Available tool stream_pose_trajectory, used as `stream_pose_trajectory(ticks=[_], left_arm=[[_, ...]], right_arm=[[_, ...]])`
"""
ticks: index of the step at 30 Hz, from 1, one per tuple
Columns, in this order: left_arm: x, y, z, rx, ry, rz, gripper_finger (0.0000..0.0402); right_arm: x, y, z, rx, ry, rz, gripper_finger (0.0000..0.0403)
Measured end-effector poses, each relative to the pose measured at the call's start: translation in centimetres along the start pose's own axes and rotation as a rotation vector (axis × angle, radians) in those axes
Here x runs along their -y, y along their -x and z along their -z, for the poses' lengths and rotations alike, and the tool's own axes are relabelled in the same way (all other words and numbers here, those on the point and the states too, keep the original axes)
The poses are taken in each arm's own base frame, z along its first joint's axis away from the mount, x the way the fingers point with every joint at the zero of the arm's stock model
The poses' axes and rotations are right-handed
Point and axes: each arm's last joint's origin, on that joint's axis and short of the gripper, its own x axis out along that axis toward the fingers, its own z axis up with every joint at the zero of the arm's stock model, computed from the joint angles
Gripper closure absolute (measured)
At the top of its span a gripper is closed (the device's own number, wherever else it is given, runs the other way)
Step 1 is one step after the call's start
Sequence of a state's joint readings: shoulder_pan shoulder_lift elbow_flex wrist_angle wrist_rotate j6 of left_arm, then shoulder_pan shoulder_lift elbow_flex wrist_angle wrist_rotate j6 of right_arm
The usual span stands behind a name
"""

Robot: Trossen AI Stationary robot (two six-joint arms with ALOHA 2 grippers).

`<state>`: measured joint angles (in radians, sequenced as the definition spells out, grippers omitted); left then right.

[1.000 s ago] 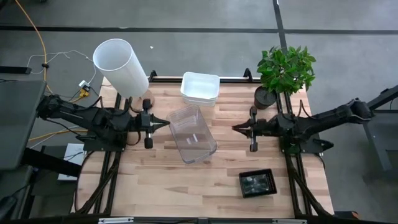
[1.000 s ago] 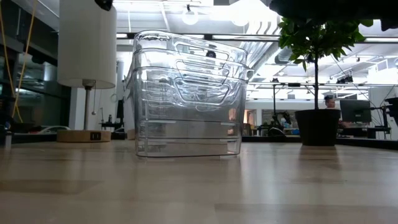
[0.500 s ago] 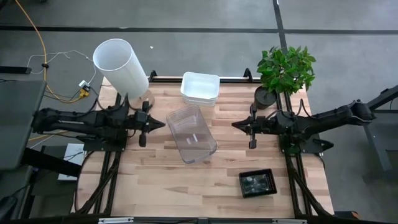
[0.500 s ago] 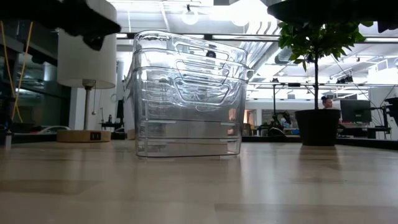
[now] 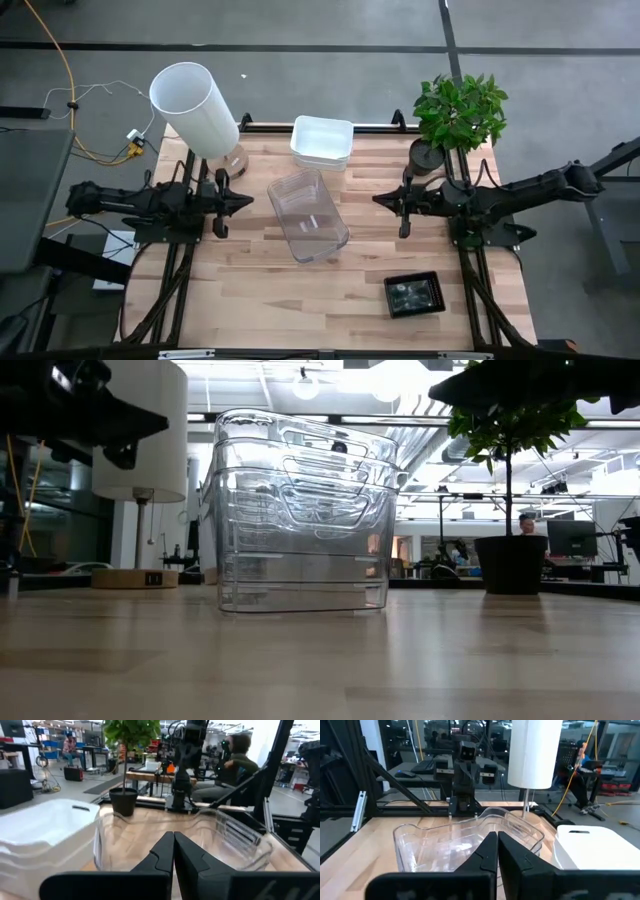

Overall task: Stack baskets by color
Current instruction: Return to Home Position

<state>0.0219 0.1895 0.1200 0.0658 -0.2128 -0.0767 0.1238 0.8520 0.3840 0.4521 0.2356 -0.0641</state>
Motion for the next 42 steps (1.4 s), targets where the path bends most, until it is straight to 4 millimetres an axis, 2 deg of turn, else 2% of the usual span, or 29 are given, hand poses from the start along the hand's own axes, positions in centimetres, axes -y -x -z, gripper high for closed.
stream_pose_trajectory(ticks=[6, 12, 22, 30, 33, 36, 42], left_arm=[[0.3, 0.1, 2.5, 0.033, 0.033, 0.024, 0.0401], [0.2, 0.3, 2.2, 0.063, 0.009, -0.016, 0.0402], [0.2, 0.3, 2.3, 0.054, -0.004, -0.023, 0.0402], [0.1, 0.3, 2.5, 0.03, -0.013, -0.024, 0.0402], [0.1, 0.3, 2.7, 0.008, -0.042, -0.026, 0.0402], [0.1, 0.3, 3.1, -0.029, -0.077, -0.027, 0.0402], [0.1, 0.3, 3.2, -0.037, -0.035, -0.025, 0.0401]], right_arm=[[0.1, 0.4, 0.0, -0.013, -0.036, -0.004, 0.0403], [0.4, 1.9, 0.0, -0.075, -0.069, -0.029, 0.0403], [1.5, 6.4, -0.4, -0.11, -0.085, -0.032, 0.0403], [2.4, 9.6, -0.6, -0.049, -0.102, -0.001, 0.0403], [2.4, 10.1, 0.2, -0.027, -0.111, -0.003, 0.0403], [2.3, 10.1, 1.9, -0.022, -0.133, -0.003, 0.0403], [2.0, 9.8, 4.6, 0.054, -0.175, -0.007, 0.0403]])
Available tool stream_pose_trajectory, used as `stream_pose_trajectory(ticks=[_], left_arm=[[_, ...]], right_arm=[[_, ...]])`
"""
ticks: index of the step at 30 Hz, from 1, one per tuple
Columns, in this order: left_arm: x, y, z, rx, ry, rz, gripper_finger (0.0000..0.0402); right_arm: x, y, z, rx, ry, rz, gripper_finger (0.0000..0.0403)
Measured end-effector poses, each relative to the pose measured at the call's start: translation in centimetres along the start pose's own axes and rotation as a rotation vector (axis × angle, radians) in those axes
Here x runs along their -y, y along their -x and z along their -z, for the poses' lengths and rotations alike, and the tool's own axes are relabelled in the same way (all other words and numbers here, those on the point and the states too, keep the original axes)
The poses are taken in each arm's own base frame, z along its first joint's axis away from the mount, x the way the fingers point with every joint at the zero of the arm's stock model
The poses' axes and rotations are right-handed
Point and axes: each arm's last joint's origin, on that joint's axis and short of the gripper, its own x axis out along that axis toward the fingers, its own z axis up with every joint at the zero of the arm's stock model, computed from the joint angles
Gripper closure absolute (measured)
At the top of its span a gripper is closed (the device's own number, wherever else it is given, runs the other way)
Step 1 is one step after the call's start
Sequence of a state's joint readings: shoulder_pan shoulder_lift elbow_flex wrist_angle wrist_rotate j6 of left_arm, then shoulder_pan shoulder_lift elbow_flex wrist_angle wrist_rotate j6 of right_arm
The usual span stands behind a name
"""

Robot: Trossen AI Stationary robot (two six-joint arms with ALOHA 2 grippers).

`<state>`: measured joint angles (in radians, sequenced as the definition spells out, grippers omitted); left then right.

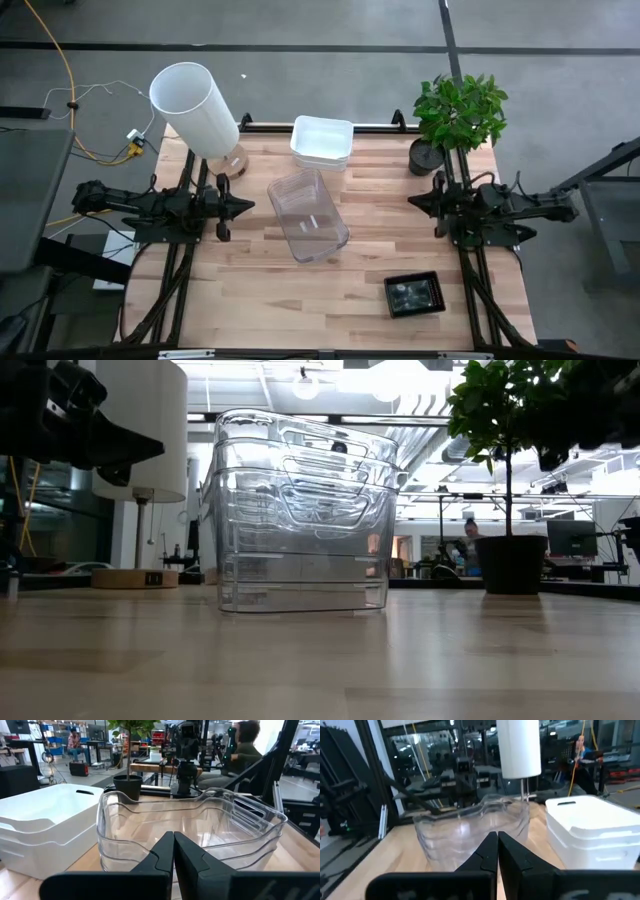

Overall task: Stack baskets by color
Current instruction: Return to Home Position

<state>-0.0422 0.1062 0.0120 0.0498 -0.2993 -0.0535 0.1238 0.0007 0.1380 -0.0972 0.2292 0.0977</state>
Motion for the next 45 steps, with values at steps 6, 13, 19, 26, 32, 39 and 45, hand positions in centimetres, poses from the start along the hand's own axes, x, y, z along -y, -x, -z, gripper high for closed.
stream_pose_trajectory(ticks=[6, 13, 19, 26, 32, 39, 45], left_arm=[[0.0, 0.0, 0.0, 0.0, 0.005, 0.0, 0.0401], [0.0, 0.0, 0.0, 0.0, 0.004, 0.0, 0.0401], [0.0, 0.0, 0.0, 0.0, 0.005, 0.0, 0.0401], [0.0, 0.0, 0.0, 0.0, 0.004, 0.0, 0.0401], [0.1, 0.5, -0.6, 0.065, 0.025, 0.021, 0.0401], [0.0, 0.8, -1.5, 0.164, 0.059, 0.023, 0.0401], [0.0, 0.7, -0.9, 0.103, 0.037, 0.021, 0.0401]], right_arm=[[0.0, -0.6, 2.1, -0.02, -0.006, -0.018, 0.0403], [-0.1, -0.9, 3.1, -0.002, 0.0, -0.076, 0.0403], [0.0, -0.9, 3.0, 0.004, 0.017, -0.025, 0.0403], [0.0, -0.9, 3.0, 0.004, 0.018, -0.025, 0.0403], [0.0, -0.9, 3.0, 0.005, 0.017, -0.025, 0.0403], [0.0, -0.8, 2.9, 0.016, 0.015, -0.034, 0.0403], [0.0, -0.8, 3.0, 0.015, 0.015, -0.035, 0.0402]])
